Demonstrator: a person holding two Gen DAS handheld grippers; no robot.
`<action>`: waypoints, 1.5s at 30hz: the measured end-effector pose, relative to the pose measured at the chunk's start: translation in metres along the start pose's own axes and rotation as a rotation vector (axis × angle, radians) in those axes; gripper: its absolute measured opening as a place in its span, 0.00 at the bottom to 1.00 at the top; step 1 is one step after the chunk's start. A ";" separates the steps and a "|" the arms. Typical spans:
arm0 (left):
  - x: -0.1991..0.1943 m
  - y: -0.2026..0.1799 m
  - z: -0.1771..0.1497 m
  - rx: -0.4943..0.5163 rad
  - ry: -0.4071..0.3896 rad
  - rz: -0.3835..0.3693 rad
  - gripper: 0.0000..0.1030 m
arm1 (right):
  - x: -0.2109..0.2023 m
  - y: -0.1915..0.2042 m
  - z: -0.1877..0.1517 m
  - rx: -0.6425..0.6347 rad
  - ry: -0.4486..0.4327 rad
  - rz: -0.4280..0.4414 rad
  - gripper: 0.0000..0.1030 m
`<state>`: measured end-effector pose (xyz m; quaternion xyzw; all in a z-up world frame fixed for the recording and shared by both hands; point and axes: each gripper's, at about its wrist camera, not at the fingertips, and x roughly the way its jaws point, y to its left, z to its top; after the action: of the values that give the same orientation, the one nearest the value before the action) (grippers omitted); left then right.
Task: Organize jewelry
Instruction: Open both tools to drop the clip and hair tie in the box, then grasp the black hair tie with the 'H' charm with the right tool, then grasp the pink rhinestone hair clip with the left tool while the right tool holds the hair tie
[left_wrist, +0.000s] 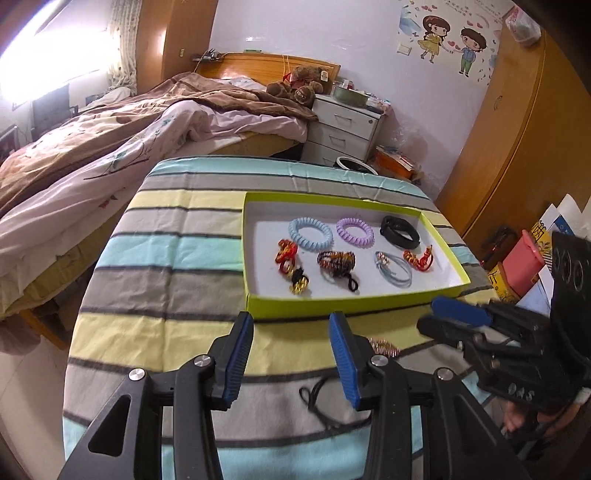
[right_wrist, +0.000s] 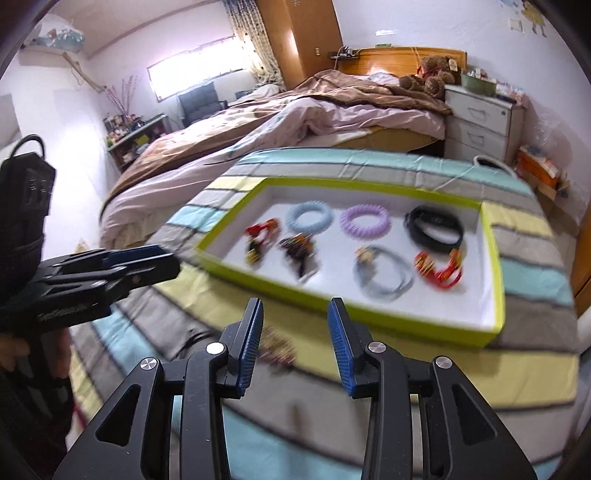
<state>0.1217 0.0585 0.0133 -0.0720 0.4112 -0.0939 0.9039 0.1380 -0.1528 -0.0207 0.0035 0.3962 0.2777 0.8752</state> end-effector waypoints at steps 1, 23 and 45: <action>-0.002 0.002 -0.004 -0.006 0.000 0.003 0.41 | 0.000 0.004 -0.004 0.005 0.004 0.014 0.36; -0.020 0.028 -0.036 -0.065 0.004 0.021 0.41 | 0.037 0.055 -0.039 -0.028 0.124 -0.023 0.36; -0.009 0.003 -0.035 -0.013 0.041 -0.021 0.41 | -0.021 0.012 -0.052 0.065 -0.011 -0.098 0.20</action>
<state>0.0897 0.0614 -0.0040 -0.0802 0.4292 -0.1020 0.8938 0.0845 -0.1639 -0.0391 0.0143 0.3998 0.2217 0.8893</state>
